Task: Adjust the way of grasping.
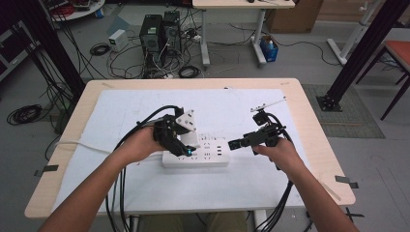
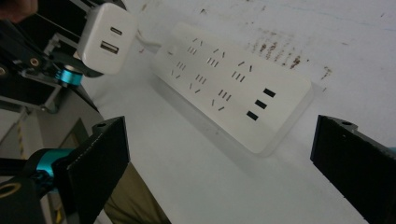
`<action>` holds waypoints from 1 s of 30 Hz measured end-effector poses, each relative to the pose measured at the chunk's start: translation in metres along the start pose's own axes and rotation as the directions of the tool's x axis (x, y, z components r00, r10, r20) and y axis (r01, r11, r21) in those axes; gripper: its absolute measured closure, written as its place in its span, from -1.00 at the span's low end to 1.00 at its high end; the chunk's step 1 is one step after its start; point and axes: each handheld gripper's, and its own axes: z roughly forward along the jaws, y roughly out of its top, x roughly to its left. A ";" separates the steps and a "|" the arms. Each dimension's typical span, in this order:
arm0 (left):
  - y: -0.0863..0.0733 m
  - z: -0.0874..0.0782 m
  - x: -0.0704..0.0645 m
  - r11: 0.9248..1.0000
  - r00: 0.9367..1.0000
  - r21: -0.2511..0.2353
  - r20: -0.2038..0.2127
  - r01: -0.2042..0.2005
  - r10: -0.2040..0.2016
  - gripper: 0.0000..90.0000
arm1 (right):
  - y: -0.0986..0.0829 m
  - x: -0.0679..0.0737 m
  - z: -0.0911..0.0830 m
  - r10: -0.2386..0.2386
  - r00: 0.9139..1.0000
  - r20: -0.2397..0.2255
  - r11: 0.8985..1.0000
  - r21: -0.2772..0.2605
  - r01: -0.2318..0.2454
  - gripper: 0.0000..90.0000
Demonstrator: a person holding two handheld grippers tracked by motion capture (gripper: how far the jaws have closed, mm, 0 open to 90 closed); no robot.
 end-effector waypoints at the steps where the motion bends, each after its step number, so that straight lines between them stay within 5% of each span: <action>1: 0.002 0.001 0.000 1.000 1.000 -0.007 0.001 -0.001 0.001 -0.06 | 0.000 0.000 0.000 0.014 1.000 -0.010 1.000 -0.003 -0.014 -0.91; 5: 0.010 0.007 -0.002 0.999 1.000 -0.029 0.015 -0.017 0.017 -0.06 | 0.000 -0.001 0.000 0.047 0.997 -0.066 0.999 -0.020 -0.049 -0.91; 17: 0.028 0.017 -0.008 0.997 0.999 -0.059 0.021 -0.048 0.050 -0.06 | 0.003 -0.002 0.011 0.157 0.962 -0.223 0.984 -0.043 -0.171 -0.91; 28: 0.036 0.023 -0.012 0.997 0.998 -0.061 0.020 -0.053 0.054 -0.06 | 0.008 0.006 0.026 0.181 0.943 -0.278 0.980 -0.035 -0.198 -0.86; 30: 0.037 0.023 -0.012 0.997 0.998 -0.061 0.015 -0.055 0.056 -0.06 | 0.009 0.007 0.028 0.180 0.941 -0.288 0.979 -0.037 -0.199 -0.64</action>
